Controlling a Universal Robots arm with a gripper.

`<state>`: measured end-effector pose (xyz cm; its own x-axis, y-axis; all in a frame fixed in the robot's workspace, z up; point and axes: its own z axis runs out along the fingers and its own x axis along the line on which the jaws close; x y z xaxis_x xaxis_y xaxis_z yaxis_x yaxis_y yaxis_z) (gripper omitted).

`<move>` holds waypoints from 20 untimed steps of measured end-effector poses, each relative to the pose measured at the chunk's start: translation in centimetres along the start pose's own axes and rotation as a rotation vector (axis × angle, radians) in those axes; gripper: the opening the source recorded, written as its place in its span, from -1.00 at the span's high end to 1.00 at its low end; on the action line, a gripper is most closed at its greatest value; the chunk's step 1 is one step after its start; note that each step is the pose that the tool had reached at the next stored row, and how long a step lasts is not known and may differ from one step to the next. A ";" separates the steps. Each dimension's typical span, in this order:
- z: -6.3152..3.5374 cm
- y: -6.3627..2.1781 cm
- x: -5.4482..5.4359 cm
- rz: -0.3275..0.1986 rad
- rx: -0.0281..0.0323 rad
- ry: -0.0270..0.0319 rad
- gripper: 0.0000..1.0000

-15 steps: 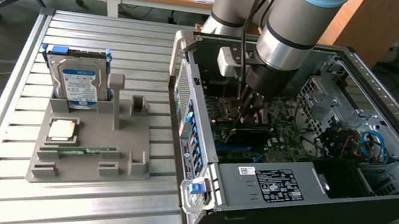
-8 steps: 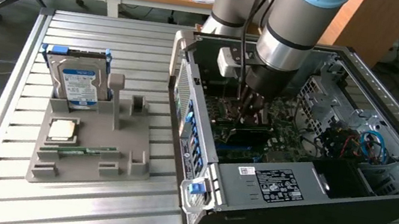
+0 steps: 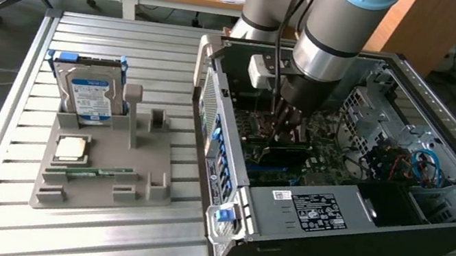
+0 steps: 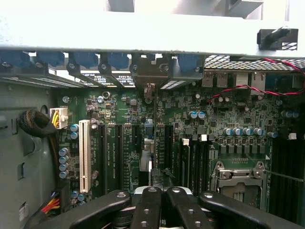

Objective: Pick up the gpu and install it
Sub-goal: 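Press down on the gpu until it lock into place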

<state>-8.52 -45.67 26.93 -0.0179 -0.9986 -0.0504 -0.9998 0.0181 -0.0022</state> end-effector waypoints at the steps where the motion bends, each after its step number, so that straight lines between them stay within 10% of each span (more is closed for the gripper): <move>1: 0.01 0.00 0.0 0.000 0.0000 0.0001 0.79; 20: 0.21 0.00 -0.2 0.000 -0.0001 -0.0019 0.79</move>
<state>-8.51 -45.50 26.73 -0.0179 -0.9985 -0.0523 -0.9998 0.0180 -0.0021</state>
